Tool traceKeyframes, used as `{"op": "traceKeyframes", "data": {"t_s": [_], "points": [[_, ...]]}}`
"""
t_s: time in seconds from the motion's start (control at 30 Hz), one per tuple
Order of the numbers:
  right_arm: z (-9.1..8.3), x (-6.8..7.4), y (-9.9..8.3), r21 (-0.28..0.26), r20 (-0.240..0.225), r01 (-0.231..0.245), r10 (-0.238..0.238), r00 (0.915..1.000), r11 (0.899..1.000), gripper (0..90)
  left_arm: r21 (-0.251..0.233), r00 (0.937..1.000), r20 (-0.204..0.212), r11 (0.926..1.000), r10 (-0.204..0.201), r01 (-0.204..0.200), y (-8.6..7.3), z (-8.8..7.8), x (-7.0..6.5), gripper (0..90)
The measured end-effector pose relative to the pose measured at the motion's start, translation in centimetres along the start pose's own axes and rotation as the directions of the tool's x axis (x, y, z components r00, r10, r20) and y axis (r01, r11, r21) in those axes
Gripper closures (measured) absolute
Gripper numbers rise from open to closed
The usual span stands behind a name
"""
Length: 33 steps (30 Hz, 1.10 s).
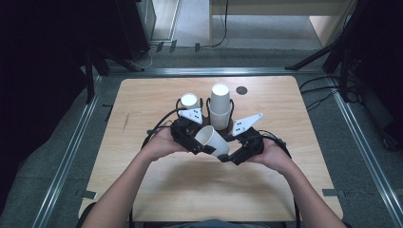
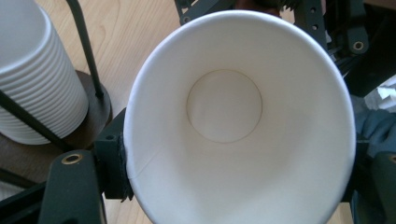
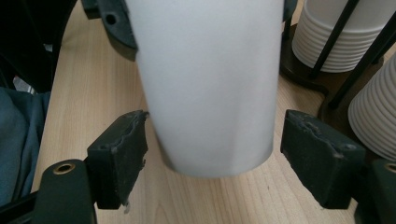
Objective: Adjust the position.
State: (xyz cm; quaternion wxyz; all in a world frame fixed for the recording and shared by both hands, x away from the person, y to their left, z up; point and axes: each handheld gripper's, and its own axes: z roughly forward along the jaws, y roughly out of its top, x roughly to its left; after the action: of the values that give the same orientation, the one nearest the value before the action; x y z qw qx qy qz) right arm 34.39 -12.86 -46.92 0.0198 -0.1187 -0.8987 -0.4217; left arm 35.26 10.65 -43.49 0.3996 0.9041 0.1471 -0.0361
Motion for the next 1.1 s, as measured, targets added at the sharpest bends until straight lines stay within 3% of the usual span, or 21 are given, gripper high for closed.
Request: {"op": "traceKeyframes", "data": {"t_s": [0.17,0.27,0.47,0.67,0.9,1.1], "points": [[0.4,0.0,0.0,0.015,0.003,0.002,-0.002,1.0000,1.000,22.9,0.068,0.9994,-0.005,0.9972,0.033,-0.033,0.4,0.1,0.0,23.7],[0.6,0.1,0.0,0.019,0.000,0.002,-0.002,1.0000,1.000,23.0,0.126,0.9974,-0.021,0.9899,0.068,-0.065,0.5,0.4,-0.2,23.7],[1.5,0.5,0.1,0.037,-0.014,0.019,-0.018,0.9997,0.999,23.9,0.174,0.9935,-0.034,0.9796,0.108,-0.101,0.6,1.1,-0.8,23.6],[2.0,0.6,0.0,0.055,-0.025,0.024,-0.022,0.9994,0.998,30.1,0.155,0.9952,-0.011,0.9834,0.097,-0.095,0.7,1.4,-1.1,23.4],[1.9,0.6,0.0,0.055,-0.019,0.040,-0.039,0.9990,0.998,33.5,0.135,0.9958,-0.019,0.9871,0.090,-0.087,0.6,1.5,-1.1,20.9],[1.4,0.6,0.2,0.028,-0.012,0.039,-0.039,0.9992,0.999,33.5,0.080,0.9987,-0.025,0.9958,0.045,-0.043,0.5,1.4,-0.9,7.7]]}}
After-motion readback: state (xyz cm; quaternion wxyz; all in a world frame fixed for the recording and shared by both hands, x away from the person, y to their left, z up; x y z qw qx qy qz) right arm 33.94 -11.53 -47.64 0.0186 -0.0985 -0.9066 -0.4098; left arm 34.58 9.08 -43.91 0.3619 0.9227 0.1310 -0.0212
